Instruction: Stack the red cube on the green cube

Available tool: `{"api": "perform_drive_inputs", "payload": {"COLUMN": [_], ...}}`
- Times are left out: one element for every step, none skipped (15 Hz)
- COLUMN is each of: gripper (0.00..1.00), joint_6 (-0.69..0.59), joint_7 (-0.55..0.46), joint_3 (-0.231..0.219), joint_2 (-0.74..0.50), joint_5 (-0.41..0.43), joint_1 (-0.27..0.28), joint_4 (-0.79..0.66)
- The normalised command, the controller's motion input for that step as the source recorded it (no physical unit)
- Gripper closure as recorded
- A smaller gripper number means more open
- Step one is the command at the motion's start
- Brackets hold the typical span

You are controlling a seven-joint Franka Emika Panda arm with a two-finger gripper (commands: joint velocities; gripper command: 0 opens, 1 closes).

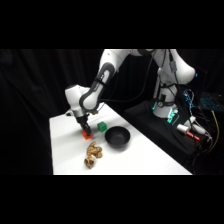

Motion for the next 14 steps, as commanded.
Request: {"api": "perform_drive_inputs", "payload": {"gripper": [0.71, 0.71, 0.74, 0.76, 0.77, 0.77, 0.77, 0.77, 0.77, 0.77, 0.77, 0.77, 0.77, 0.77], "joint_6": [0.04, -0.01, -0.09, -0.10, -0.13, -0.14, -0.16, -0.19, -0.19, -0.15, -0.11, -0.08, -0.08, -0.06], "joint_7": [0.06, 0.09, 0.09, 0.06, 0.06, 0.07, 0.08, 0.09, 0.08, 0.08, 0.08, 0.08, 0.07, 0.08], "joint_3": [0.008, -0.016, -0.014, -0.002, -0.007, -0.029, -0.044, -0.051, -0.051, -0.055, -0.062, -0.066, -0.068, -0.080], "joint_2": [-0.01, -0.04, -0.12, -0.19, -0.30, -0.35, -0.39, -0.43, -0.45, -0.46, -0.47, -0.47, -0.46, -0.44], "joint_5": [-0.100, -0.122, -0.119, -0.105, -0.109, -0.129, -0.133, -0.127, -0.113, -0.103, -0.096, -0.087, -0.070, -0.078], "joint_1": [0.033, 0.052, 0.045, 0.031, 0.029, 0.044, 0.050, 0.050, 0.048, 0.049, 0.052, 0.052, 0.045, 0.054], "joint_4": [0.04, 0.03, -0.02, -0.08, -0.16, -0.19, -0.20, -0.21, -0.23, -0.26, -0.29, -0.31, -0.35, -0.35]}}
